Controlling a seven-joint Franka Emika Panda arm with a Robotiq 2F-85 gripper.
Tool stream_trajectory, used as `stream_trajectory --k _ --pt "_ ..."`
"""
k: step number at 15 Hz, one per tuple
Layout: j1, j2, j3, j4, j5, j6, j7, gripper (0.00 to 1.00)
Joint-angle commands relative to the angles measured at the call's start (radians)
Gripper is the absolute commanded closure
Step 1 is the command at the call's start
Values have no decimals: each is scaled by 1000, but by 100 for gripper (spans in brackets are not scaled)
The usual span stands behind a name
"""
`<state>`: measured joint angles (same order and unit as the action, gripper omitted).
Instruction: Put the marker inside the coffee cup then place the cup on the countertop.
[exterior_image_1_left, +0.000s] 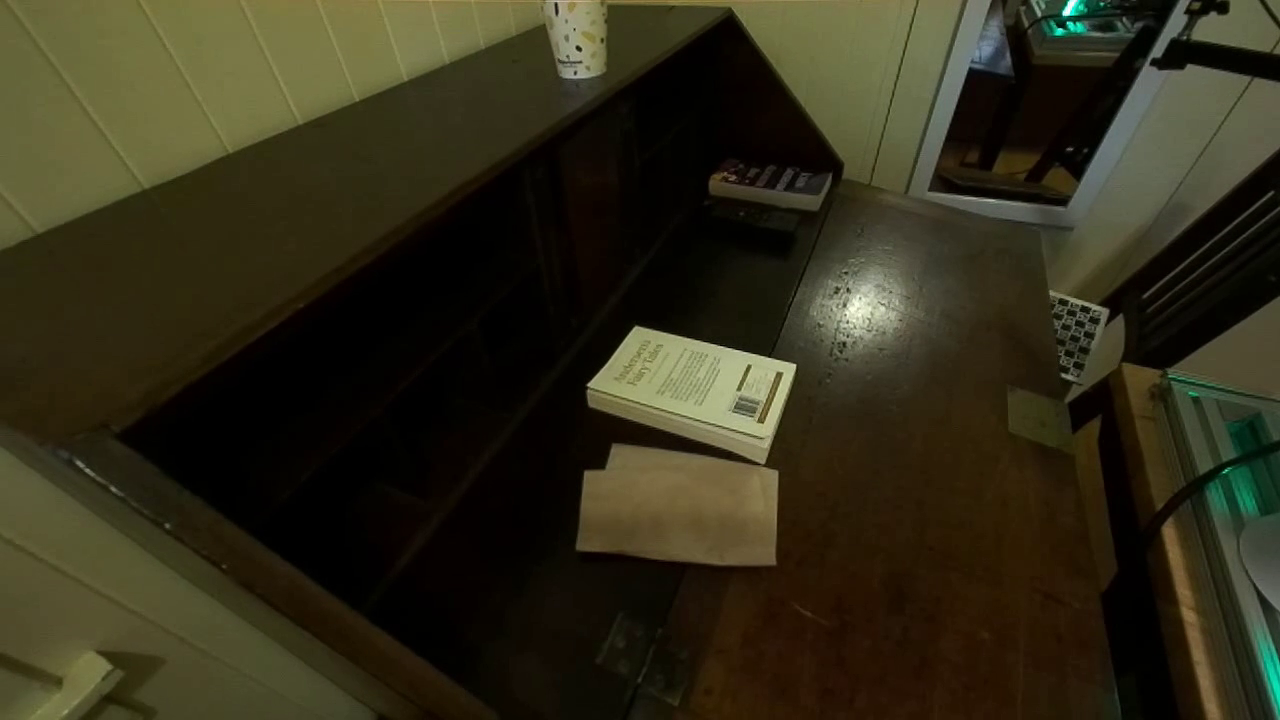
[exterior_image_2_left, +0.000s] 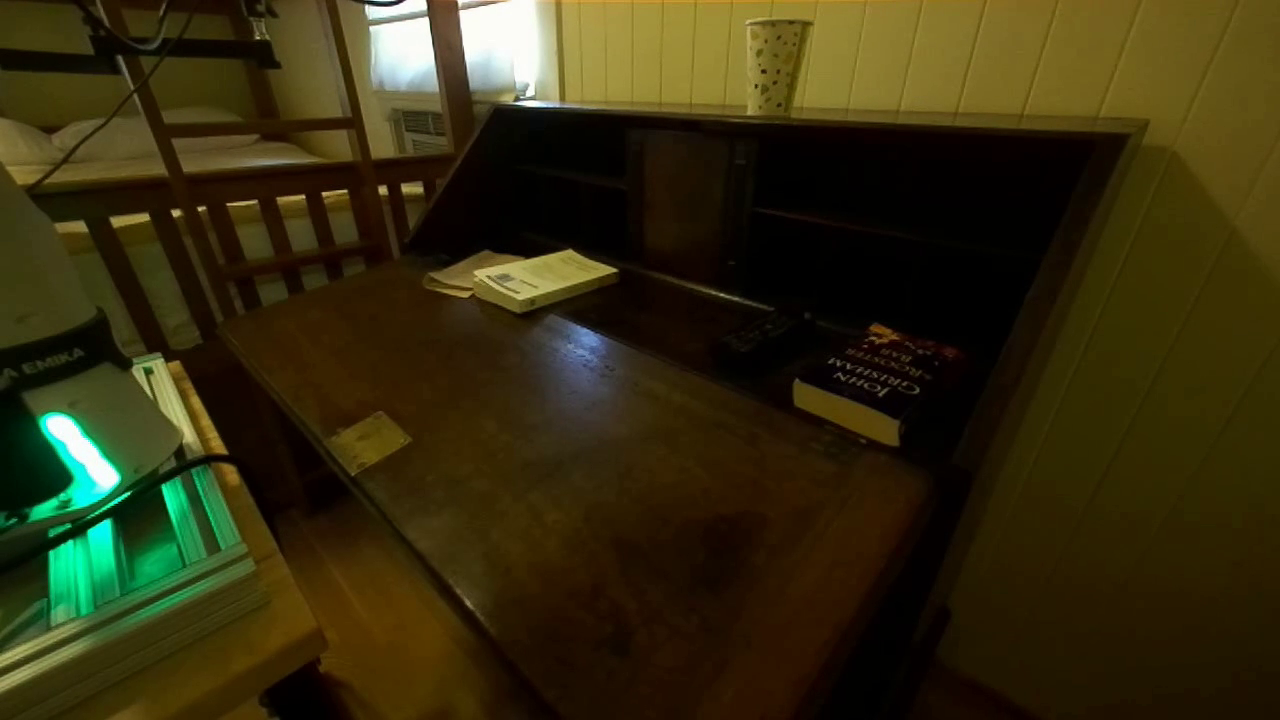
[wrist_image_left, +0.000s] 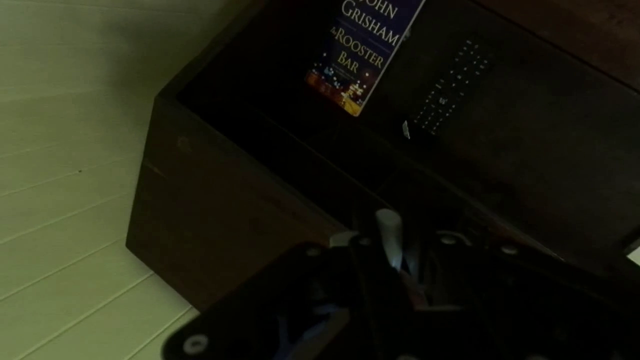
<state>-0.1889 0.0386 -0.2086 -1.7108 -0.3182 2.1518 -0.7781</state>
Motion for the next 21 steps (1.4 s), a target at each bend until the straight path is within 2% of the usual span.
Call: stream_trajectory --k 1,11,21 --pt "-10 19 2 50 -48 19 -64 95" --pt "-4 96 14 156 -134 41 -341 95" --pt "19 174 38 235 -263 179 -521 95"
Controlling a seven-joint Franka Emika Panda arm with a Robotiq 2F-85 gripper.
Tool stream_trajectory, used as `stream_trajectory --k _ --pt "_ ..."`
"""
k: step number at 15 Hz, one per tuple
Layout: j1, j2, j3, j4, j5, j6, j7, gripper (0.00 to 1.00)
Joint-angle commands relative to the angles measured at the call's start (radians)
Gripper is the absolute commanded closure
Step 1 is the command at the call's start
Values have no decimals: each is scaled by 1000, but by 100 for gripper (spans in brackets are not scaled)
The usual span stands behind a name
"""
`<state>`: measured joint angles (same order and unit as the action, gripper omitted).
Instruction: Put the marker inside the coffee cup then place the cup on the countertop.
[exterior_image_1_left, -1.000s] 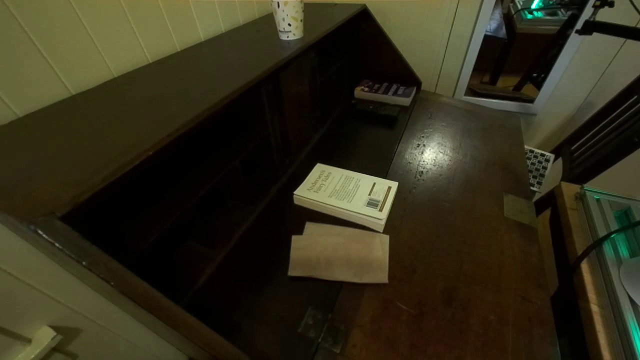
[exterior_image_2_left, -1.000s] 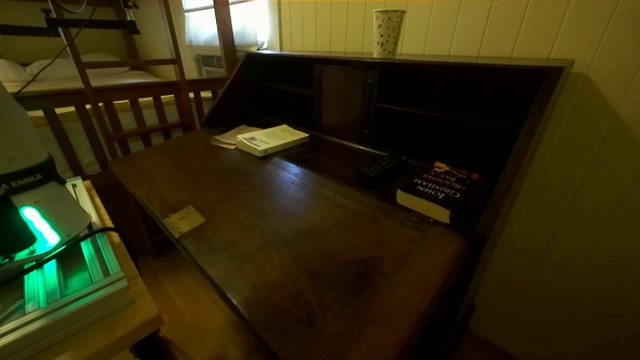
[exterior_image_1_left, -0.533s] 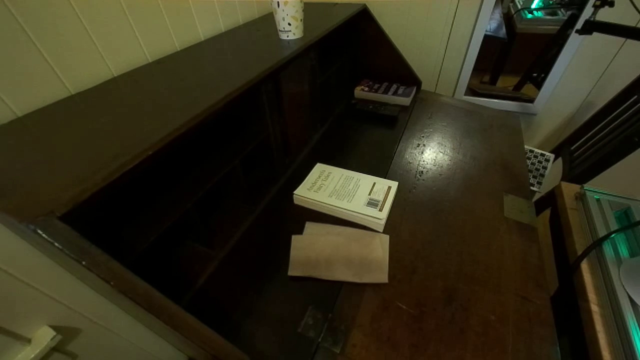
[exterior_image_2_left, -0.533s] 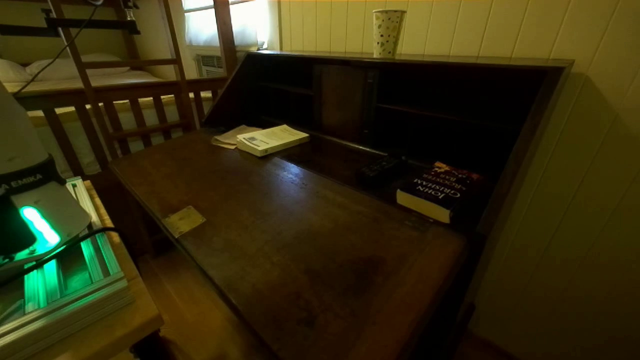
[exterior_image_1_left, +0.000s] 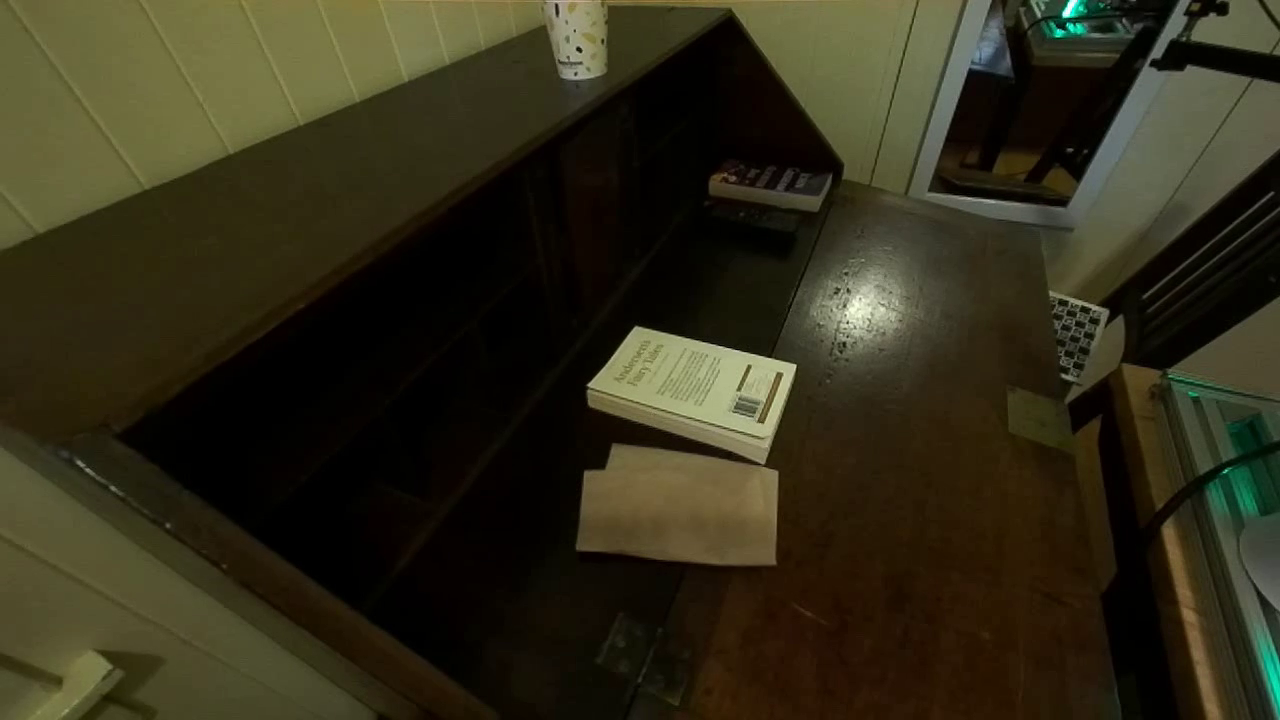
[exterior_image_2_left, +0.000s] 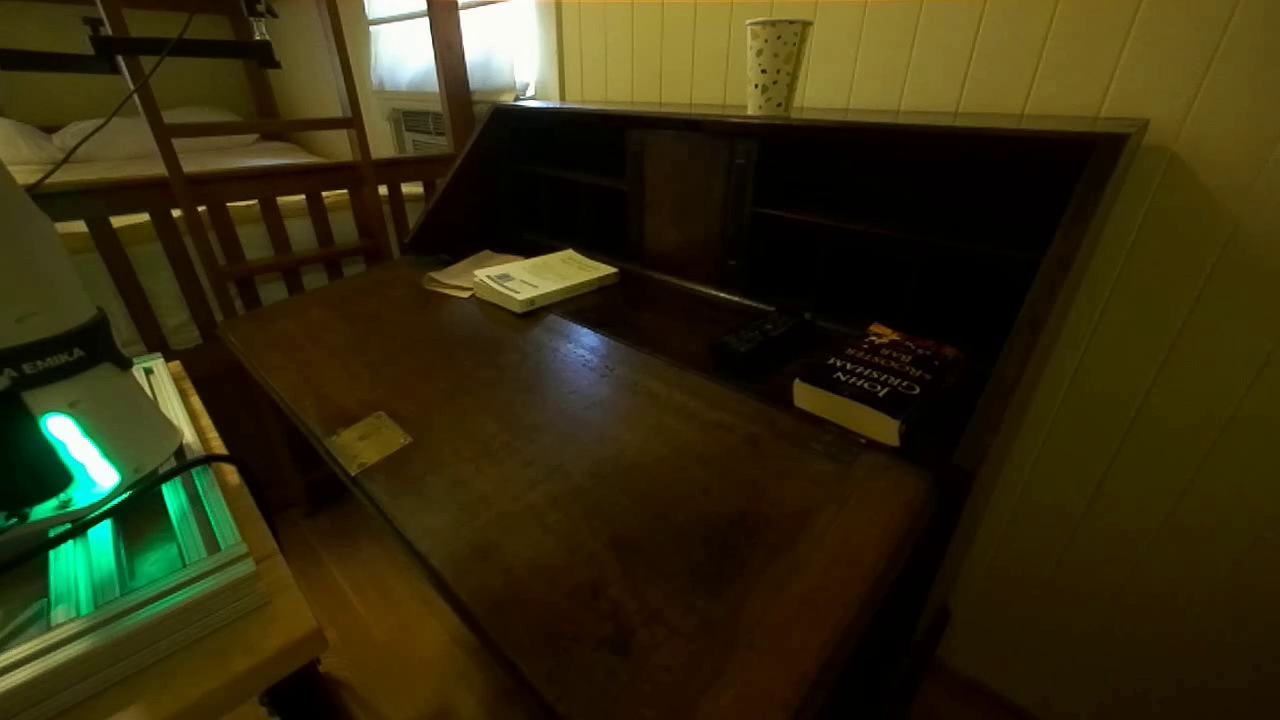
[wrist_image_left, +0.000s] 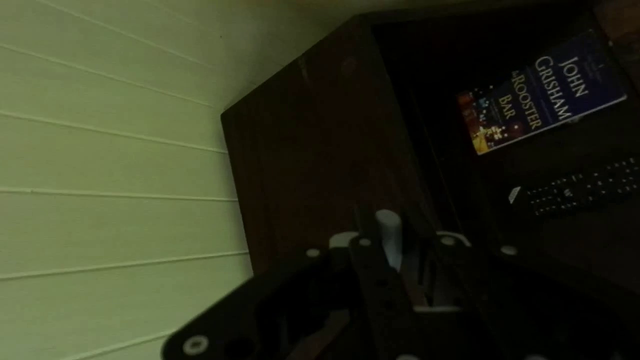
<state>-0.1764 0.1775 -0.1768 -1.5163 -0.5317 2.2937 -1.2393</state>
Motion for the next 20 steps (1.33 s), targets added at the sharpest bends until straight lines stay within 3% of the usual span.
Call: stream_trajectory --k 1,9,20 --pt "10 41 9 40 -62 52 -74 95" --pt "30 74 22 23 -189 191 -144 95" --pt "42 85 32 -24 -306 261 -223 95"
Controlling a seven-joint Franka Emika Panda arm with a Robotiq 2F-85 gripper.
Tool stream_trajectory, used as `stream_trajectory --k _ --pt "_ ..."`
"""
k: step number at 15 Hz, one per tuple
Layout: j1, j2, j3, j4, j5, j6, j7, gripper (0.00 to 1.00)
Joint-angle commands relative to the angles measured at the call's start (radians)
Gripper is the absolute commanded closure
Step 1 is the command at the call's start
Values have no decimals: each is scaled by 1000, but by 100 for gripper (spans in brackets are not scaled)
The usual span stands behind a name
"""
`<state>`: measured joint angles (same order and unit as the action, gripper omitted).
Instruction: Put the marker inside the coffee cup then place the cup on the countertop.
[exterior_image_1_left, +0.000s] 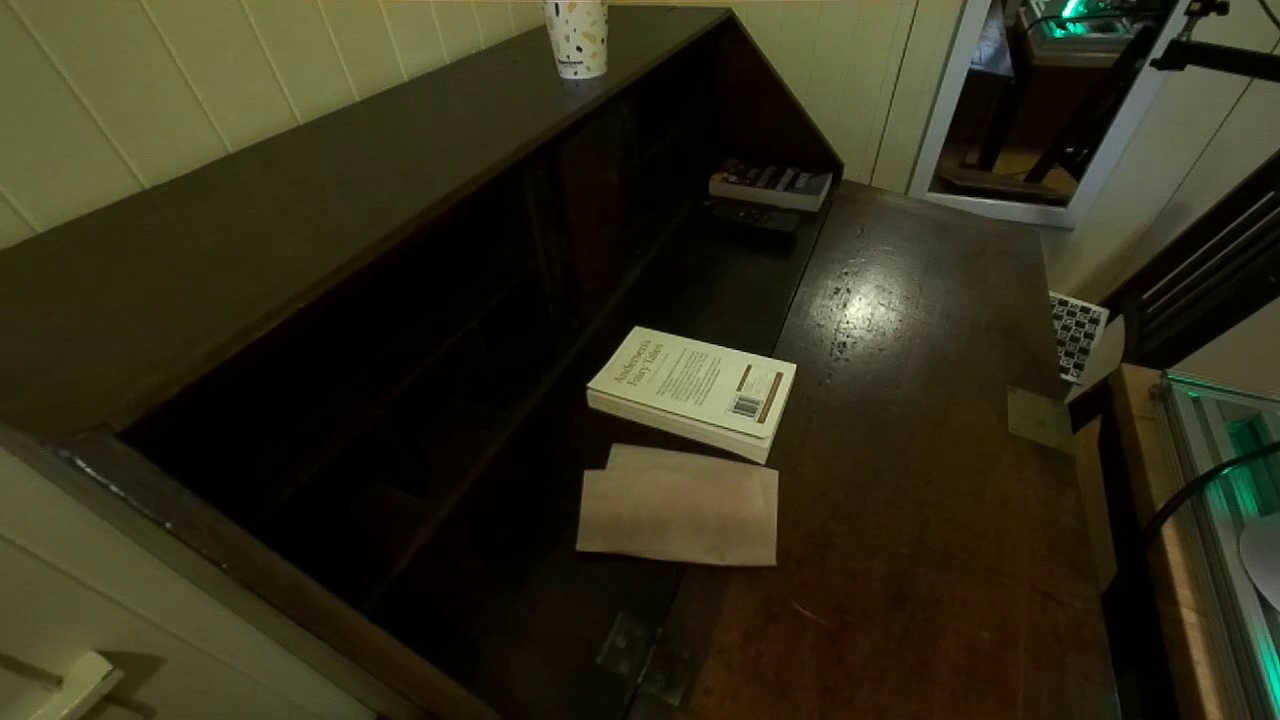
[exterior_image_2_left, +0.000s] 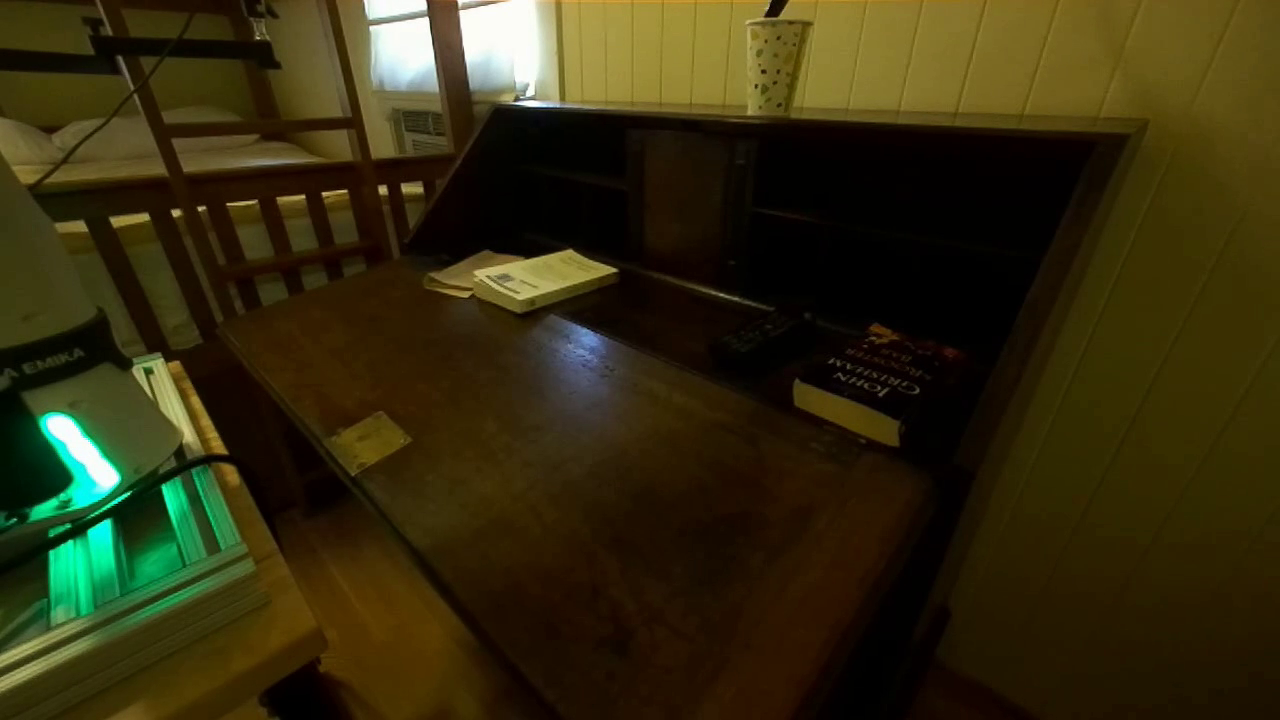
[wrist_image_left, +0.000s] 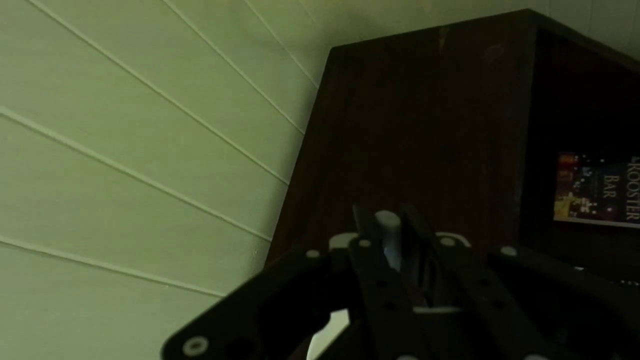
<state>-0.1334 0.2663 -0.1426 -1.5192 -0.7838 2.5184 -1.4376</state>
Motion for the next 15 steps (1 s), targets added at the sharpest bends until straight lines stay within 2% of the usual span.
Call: stream_trajectory --k 1,6,8,12,13,14,15 --pt "-1 -3 -2 -24 -66 39 -26 95" --pt "2 -5 0 -53 -124 65 -21 94" --pt "3 -8 1 -64 -141 71 -20 84" --pt "4 -16 5 -83 -157 80 -19 72" --pt "5 -17 6 -85 -158 82 -19 67" --pt "5 -17 7 -86 -162 83 -19 46" --pt "4 -18 8 -86 -165 84 -19 42"
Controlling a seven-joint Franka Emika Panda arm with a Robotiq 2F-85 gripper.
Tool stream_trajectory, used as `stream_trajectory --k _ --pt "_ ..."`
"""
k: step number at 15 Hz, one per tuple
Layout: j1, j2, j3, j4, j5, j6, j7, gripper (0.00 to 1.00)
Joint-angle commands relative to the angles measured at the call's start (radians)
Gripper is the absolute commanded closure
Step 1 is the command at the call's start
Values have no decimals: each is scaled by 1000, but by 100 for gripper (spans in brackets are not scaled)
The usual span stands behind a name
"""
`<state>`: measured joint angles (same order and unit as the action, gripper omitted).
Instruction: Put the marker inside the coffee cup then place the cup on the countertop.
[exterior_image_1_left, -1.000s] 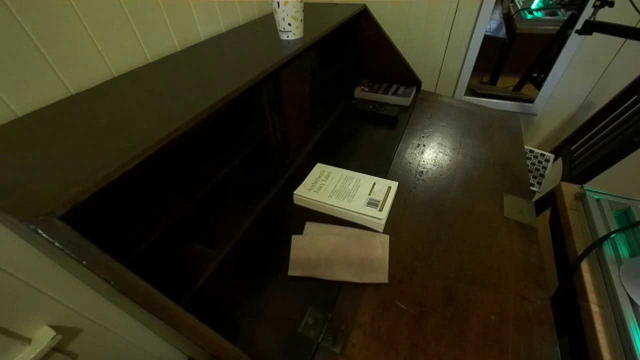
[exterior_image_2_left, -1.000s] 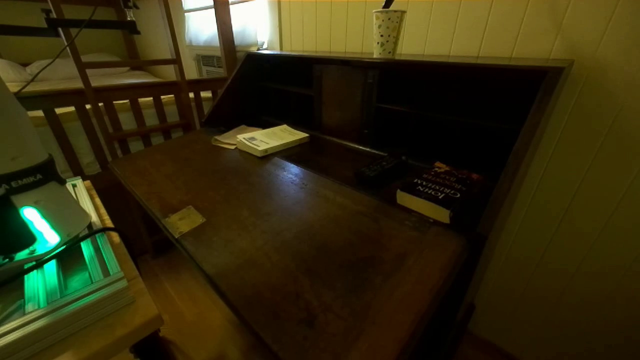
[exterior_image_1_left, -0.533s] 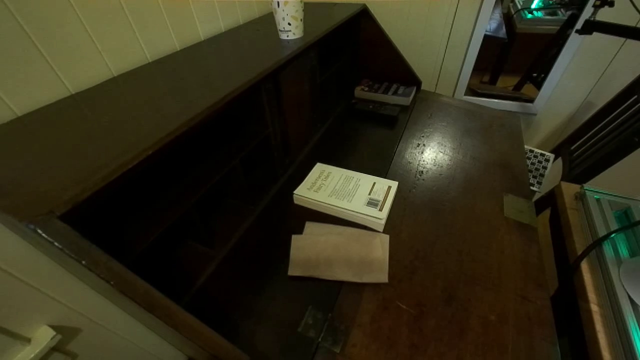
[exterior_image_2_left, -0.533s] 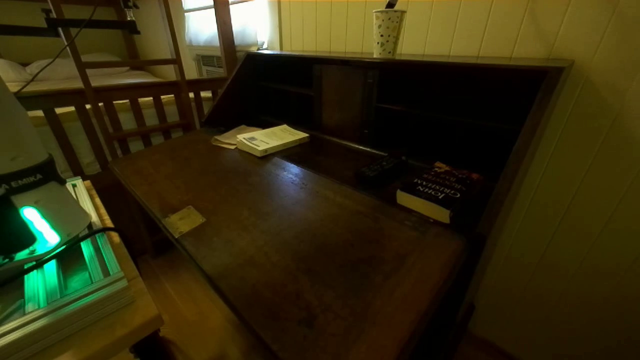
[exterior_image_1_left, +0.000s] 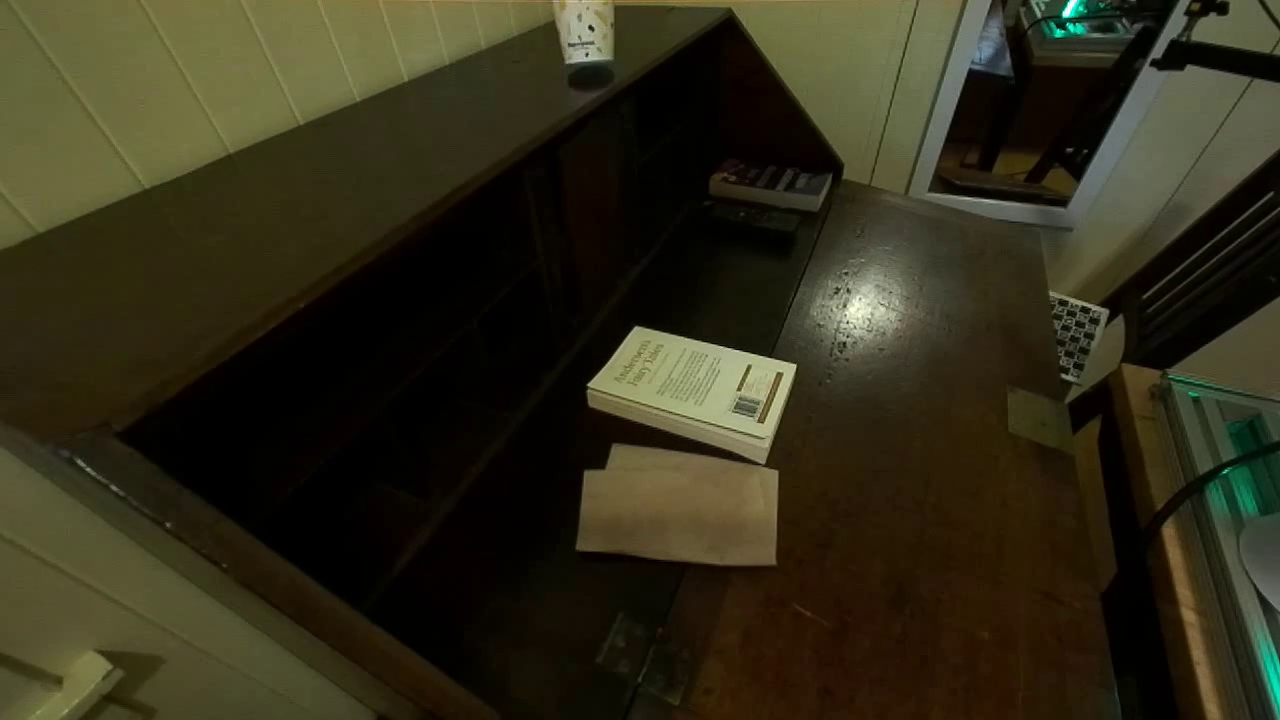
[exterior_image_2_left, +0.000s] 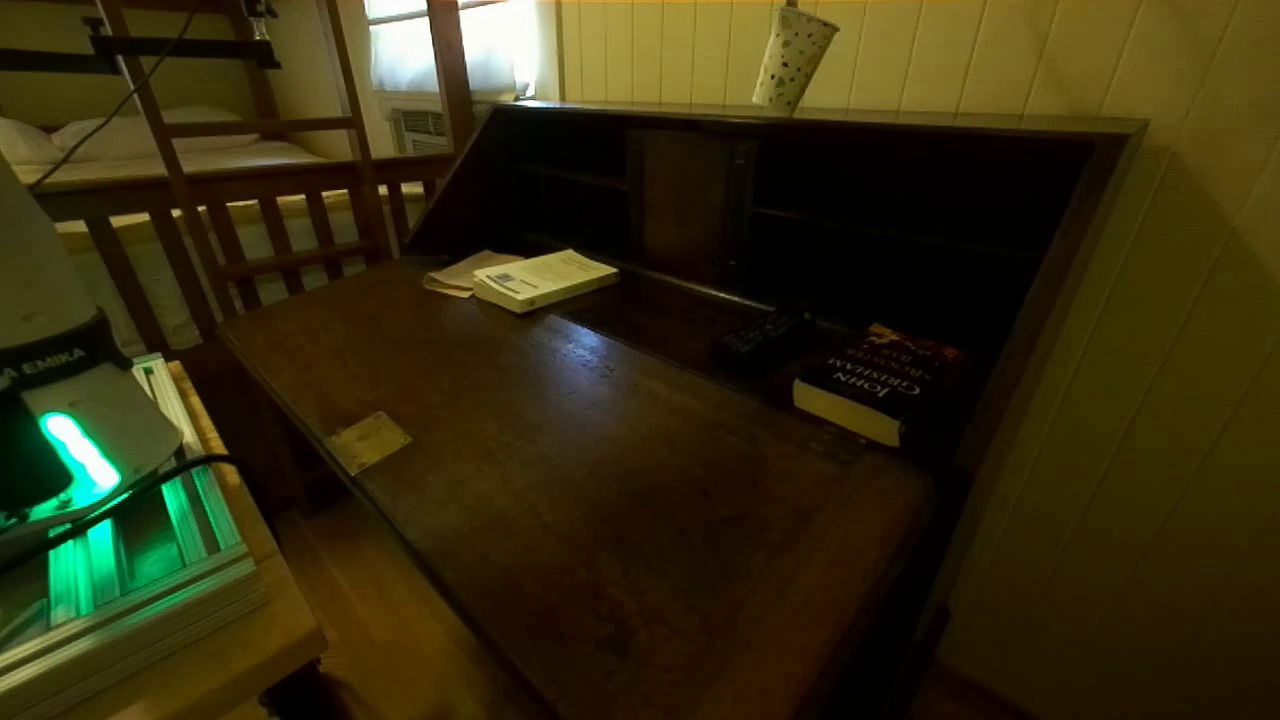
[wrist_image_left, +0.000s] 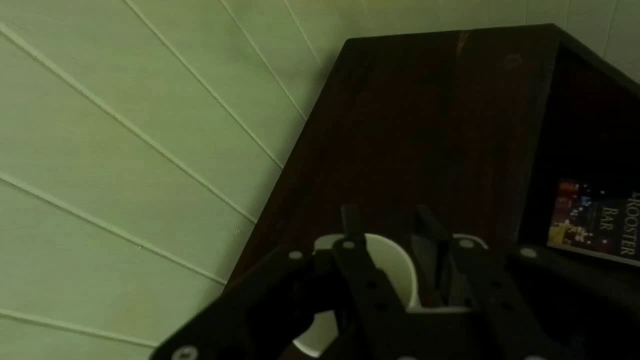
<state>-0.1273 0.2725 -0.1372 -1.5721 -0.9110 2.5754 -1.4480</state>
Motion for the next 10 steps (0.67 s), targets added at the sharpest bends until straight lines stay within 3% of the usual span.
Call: stream_trajectory --k 1,6,10 --pt "-1 -25 3 -35 -42 30 -6 40" --pt "-3 -24 6 -30 -40 29 -5 6" --pt "-20 -41 35 -41 78 -2 -49 0"
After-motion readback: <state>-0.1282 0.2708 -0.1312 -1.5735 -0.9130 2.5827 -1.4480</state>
